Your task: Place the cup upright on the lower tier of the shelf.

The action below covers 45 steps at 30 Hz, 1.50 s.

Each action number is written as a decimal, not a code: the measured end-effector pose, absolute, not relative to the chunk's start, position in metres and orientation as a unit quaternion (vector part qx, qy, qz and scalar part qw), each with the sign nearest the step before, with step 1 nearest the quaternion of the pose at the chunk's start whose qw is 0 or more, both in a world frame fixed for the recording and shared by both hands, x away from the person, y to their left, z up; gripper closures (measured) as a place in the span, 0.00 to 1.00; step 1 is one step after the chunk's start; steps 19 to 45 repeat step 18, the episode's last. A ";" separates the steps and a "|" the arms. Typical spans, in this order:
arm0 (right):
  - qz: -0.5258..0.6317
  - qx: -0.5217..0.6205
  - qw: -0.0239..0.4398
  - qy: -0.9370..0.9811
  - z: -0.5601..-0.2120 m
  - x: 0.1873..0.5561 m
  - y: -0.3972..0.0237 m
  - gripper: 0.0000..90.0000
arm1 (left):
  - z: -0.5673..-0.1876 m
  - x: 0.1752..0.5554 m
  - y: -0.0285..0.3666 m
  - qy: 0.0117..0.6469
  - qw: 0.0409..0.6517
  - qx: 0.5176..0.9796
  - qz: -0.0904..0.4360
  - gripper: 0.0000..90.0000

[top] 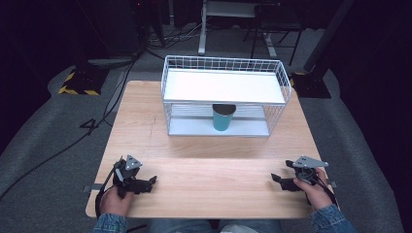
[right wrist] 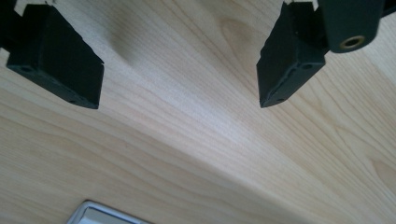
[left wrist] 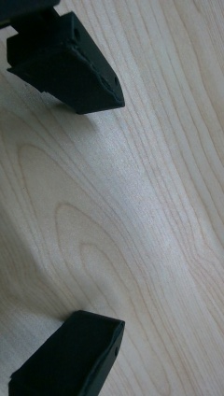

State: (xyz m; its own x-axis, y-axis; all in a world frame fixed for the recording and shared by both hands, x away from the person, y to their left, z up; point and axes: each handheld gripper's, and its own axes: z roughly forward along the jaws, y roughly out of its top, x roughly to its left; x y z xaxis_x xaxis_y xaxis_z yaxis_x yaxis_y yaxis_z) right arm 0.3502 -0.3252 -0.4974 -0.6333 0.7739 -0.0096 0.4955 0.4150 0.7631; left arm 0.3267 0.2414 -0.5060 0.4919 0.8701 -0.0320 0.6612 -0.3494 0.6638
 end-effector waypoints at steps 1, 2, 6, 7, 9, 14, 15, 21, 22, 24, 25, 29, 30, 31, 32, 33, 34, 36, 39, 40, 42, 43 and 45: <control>0.370 0.383 0.183 0.826 -0.500 0.350 -0.323 0.17 | -0.506 0.327 0.241 0.476 0.314 0.804 0.166 0.00; 0.370 0.383 0.183 0.826 -0.500 0.350 -0.323 0.17 | -0.506 0.327 0.241 0.476 0.314 0.804 0.166 0.00; 0.358 0.375 0.186 0.835 -0.503 0.350 -0.319 0.17 | -0.506 0.327 0.241 0.476 0.314 0.804 0.166 0.00; 0.359 0.375 0.185 0.834 -0.504 0.350 -0.319 0.16 | -0.506 0.327 0.241 0.476 0.315 0.804 0.166 0.00; 0.363 0.377 0.180 0.833 -0.504 0.350 -0.318 0.16 | -0.506 0.327 0.241 0.476 0.314 0.804 0.166 0.00; 0.353 0.379 0.163 0.840 -0.506 0.353 -0.312 0.02 | -0.506 0.327 0.241 0.477 0.315 0.804 0.166 0.00; 0.350 0.380 0.162 0.841 -0.506 0.353 -0.311 0.00 | -0.506 0.327 0.241 0.476 0.315 0.804 0.166 0.00; 0.350 0.381 0.159 0.841 -0.506 0.353 -0.310 0.00 | -0.506 0.327 0.241 0.476 0.315 0.804 0.166 0.00; 0.350 0.381 0.159 0.841 -0.506 0.353 -0.310 0.00 | -0.506 0.327 0.241 0.476 0.315 0.804 0.166 0.00; 0.350 0.381 0.159 0.841 -0.506 0.353 -0.310 0.00 | -0.506 0.327 0.241 0.476 0.315 0.804 0.166 0.00; 0.350 0.381 0.159 0.841 -0.506 0.353 -0.310 0.00 | -0.506 0.327 0.241 0.476 0.315 0.804 0.166 0.00; 0.350 0.381 0.159 0.841 -0.506 0.353 -0.310 0.00 | -0.506 0.327 0.241 0.476 0.315 0.804 0.166 0.00; 0.350 0.381 0.159 0.841 -0.506 0.353 -0.310 0.00 | -0.506 0.327 0.241 0.476 0.315 0.804 0.166 0.00; 0.350 0.381 0.159 0.841 -0.506 0.353 -0.310 0.00 | -0.506 0.327 0.241 0.476 0.315 0.804 0.166 0.00; 0.350 0.381 0.159 0.841 -0.506 0.353 -0.310 0.00 | -0.506 0.327 0.241 0.476 0.315 0.804 0.166 0.00; 0.350 0.381 0.159 0.841 -0.506 0.353 -0.310 0.00 | -0.506 0.327 0.241 0.476 0.315 0.804 0.166 0.00; 0.350 0.381 0.159 0.841 -0.506 0.353 -0.310 0.00 | -0.506 0.327 0.241 0.476 0.315 0.804 0.166 0.00; 0.350 0.381 0.159 0.841 -0.506 0.353 -0.310 0.00 | -0.506 0.327 0.241 0.476 0.315 0.804 0.166 0.00; 0.350 0.381 0.159 0.841 -0.506 0.353 -0.310 0.00 | -0.506 0.327 0.241 0.476 0.315 0.804 0.166 0.00; 0.350 0.381 0.159 0.841 -0.506 0.353 -0.310 0.00 | -0.506 0.327 0.241 0.476 0.315 0.804 0.166 0.00; 0.350 0.381 0.159 0.841 -0.506 0.353 -0.310 0.00 | -0.506 0.327 0.241 0.476 0.315 0.804 0.166 0.00; 0.350 0.381 0.159 0.841 -0.506 0.353 -0.310 0.00 | -0.506 0.327 0.241 0.476 0.315 0.804 0.166 0.00; 0.350 0.381 0.159 0.841 -0.506 0.353 -0.310 0.00 | -0.506 0.327 0.241 0.476 0.315 0.804 0.166 0.00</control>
